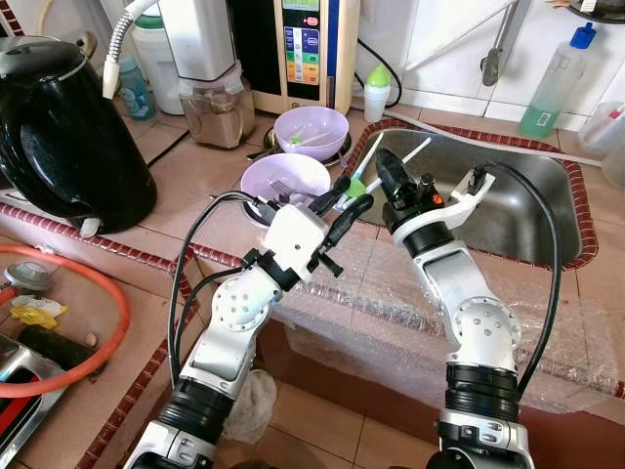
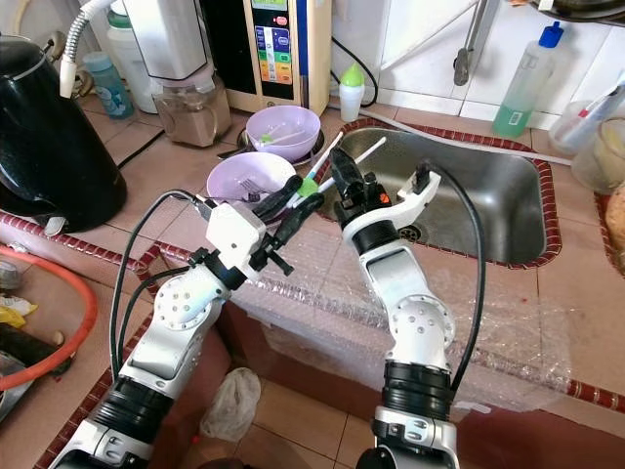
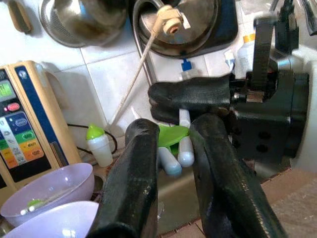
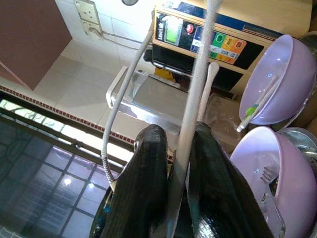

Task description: Kitchen organization

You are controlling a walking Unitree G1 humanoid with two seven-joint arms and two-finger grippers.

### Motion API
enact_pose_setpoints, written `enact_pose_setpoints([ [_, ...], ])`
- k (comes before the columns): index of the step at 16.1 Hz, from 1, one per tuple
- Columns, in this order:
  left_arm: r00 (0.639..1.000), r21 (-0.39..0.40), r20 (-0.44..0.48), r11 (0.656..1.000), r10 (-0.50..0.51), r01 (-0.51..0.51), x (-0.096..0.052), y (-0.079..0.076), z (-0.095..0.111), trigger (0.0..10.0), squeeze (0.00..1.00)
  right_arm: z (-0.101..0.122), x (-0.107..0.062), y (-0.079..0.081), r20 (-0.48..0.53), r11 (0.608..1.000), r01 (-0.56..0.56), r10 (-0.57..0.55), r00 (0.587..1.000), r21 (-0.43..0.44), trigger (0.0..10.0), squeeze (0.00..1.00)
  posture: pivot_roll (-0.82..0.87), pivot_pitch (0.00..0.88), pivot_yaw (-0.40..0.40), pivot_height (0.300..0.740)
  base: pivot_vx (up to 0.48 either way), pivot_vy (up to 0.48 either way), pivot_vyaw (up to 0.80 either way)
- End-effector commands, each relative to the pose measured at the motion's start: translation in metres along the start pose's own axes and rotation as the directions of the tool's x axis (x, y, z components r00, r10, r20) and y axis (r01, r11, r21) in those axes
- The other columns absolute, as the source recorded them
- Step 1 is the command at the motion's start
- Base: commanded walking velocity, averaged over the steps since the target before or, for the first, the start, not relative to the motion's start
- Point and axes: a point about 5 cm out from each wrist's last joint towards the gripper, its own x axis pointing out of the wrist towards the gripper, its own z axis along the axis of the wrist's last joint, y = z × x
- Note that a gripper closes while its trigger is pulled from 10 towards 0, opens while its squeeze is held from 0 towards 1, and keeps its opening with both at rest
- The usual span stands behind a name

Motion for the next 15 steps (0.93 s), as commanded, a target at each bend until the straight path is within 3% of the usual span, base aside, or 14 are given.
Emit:
enact_pose_setpoints([
  [1, 1.000, -0.001, 0.014, 1.000, -0.011, 0.011, 0.001, -0.001, 0.003, 10.0, 0.20, 0.001, 0.003, -0.002, 0.019, 1.000, 0.024, -0.024, 1.000, -0.003, 0.0, 0.00, -0.08, 0.000, 0.075, 0.740, 0.000, 0.000, 0.00],
  [2, 1.000, -0.004, 0.013, 1.000, -0.006, 0.006, 0.001, -0.001, 0.003, 10.0, 0.20, 0.001, 0.003, -0.002, 0.022, 1.000, 0.026, -0.025, 0.999, -0.006, 0.0, 0.00, -0.08, 0.000, 0.075, 0.740, 0.000, 0.000, 0.00],
  [3, 1.000, -0.014, 0.011, 1.000, -0.003, 0.003, 0.001, 0.000, 0.002, 10.0, 1.00, 0.003, 0.003, -0.002, 0.027, 0.999, 0.030, -0.030, 0.999, -0.021, 0.0, 0.00, -0.08, 0.000, 0.075, 0.740, 0.000, 0.000, 0.00],
  [5, 1.000, -0.017, 0.006, 1.000, 0.003, -0.003, 0.001, 0.001, 0.002, 10.0, 1.00, 0.008, 0.004, -0.003, 0.037, 0.992, 0.050, -0.046, 0.998, -0.115, 0.0, 0.00, -0.08, 0.000, 0.073, 0.740, 0.000, 0.000, 0.00],
  [6, 1.000, -0.021, -0.005, 1.000, 0.016, -0.016, 0.000, 0.002, 0.000, 10.0, 1.00, 0.014, 0.004, -0.005, 0.050, 0.965, 0.079, -0.069, 0.996, -0.250, 0.0, 0.00, -0.07, 0.000, 0.072, 0.740, 0.000, 0.000, 0.00],
  [7, 1.000, -0.021, -0.005, 1.000, 0.016, -0.016, 0.000, 0.002, 0.000, 10.0, 1.00, 0.014, 0.004, -0.005, 0.050, 0.965, 0.079, -0.069, 0.996, -0.250, 0.0, 0.00, -0.07, 0.000, 0.072, 0.740, 0.000, 0.000, 0.00],
  [8, 1.000, -0.023, -0.010, 0.999, 0.023, -0.023, -0.001, 0.003, 0.000, 10.0, 1.00, 0.017, 0.003, -0.007, 0.059, 0.943, 0.098, -0.084, 0.995, -0.317, 0.0, 0.00, -0.07, 0.000, 0.071, 0.740, 0.000, 0.000, 0.00],
  [9, 0.998, -0.028, -0.020, 0.998, 0.053, -0.054, -0.005, 0.005, 0.000, 10.0, 1.00, 0.026, -0.004, -0.016, 0.109, 0.885, 0.168, -0.133, 0.985, -0.433, 0.0, 0.00, -0.07, 0.000, 0.070, 0.740, 0.000, 0.000, 0.00],
  [11, 0.996, -0.010, -0.039, 0.996, 0.085, -0.085, -0.009, 0.009, -0.001, 10.0, 1.00, 0.031, -0.009, -0.019, 0.128, 0.846, 0.192, -0.147, 0.981, -0.498, 0.0, 0.00, -0.07, 0.000, 0.070, 0.740, 0.000, 0.000, 0.00],
  [12, 0.993, -0.005, -0.048, 0.994, 0.108, -0.108, -0.010, 0.012, 0.000, 10.0, 1.00, 0.034, -0.011, -0.020, 0.143, 0.799, 0.203, -0.148, 0.979, -0.565, 0.0, 0.00, -0.07, 0.000, 0.069, 0.740, 0.000, 0.000, 0.00],
  [13, 0.988, 0.018, -0.063, 0.990, 0.144, -0.143, -0.015, 0.019, 0.004, 10.0, 1.00, 0.041, -0.016, -0.019, 0.187, 0.664, 0.228, -0.134, 0.973, -0.712, 0.0, 0.00, -0.07, 0.000, 0.070, 0.740, 0.000, 0.000, 0.00],
  [15, 0.986, 0.034, -0.068, 0.988, 0.152, -0.150, -0.019, 0.022, 0.007, 10.0, 1.00, 0.045, -0.020, -0.019, 0.220, 0.606, 0.256, -0.135, 0.966, -0.753, 0.0, 0.00, -0.07, 0.000, 0.069, 0.740, 0.000, 0.000, 0.00],
])
